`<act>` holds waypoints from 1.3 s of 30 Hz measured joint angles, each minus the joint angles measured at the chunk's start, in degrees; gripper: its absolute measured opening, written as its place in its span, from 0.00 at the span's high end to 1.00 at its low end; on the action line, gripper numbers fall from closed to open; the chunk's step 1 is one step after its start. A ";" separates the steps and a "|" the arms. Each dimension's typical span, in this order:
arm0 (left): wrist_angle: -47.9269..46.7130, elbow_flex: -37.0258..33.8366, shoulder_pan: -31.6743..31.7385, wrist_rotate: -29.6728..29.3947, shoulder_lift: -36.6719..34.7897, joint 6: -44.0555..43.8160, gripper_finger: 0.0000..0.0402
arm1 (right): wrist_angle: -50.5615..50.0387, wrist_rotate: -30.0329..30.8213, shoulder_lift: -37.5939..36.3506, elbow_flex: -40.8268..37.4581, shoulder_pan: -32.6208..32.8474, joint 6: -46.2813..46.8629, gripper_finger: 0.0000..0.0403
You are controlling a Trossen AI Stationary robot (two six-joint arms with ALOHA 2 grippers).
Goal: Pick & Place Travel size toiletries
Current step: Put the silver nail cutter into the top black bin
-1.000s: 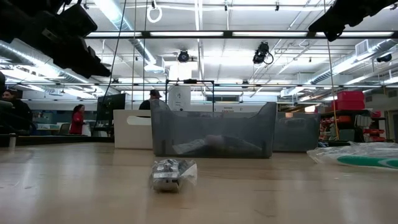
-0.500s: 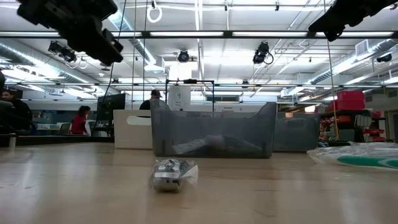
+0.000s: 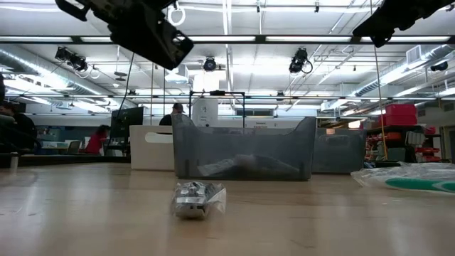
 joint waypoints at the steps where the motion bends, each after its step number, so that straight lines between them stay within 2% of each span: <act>1: -1.18 1.48 -0.22 0.39 1.28 1.12 0.98 | 0.00 0.01 -0.02 0.01 0.01 0.00 0.97; 7: -8.92 11.19 -2.01 0.56 8.60 8.98 0.98 | 0.00 0.01 0.01 -0.02 0.01 0.01 0.97; 15: -18.24 22.74 -4.23 -0.01 15.89 14.36 0.88 | 0.00 -0.01 -0.02 -0.02 0.01 -0.01 0.97; 20: -23.04 29.21 -5.72 -3.21 20.36 15.62 0.80 | 0.00 0.00 -0.01 -0.01 -0.01 0.01 0.97; 31: -28.95 37.56 -8.92 -4.81 27.62 25.40 0.56 | 0.00 0.01 -0.01 -0.02 -0.01 0.01 0.97; 39: -30.42 38.12 -10.19 -5.85 27.63 27.52 0.46 | 0.00 0.01 0.01 -0.01 0.00 0.00 0.97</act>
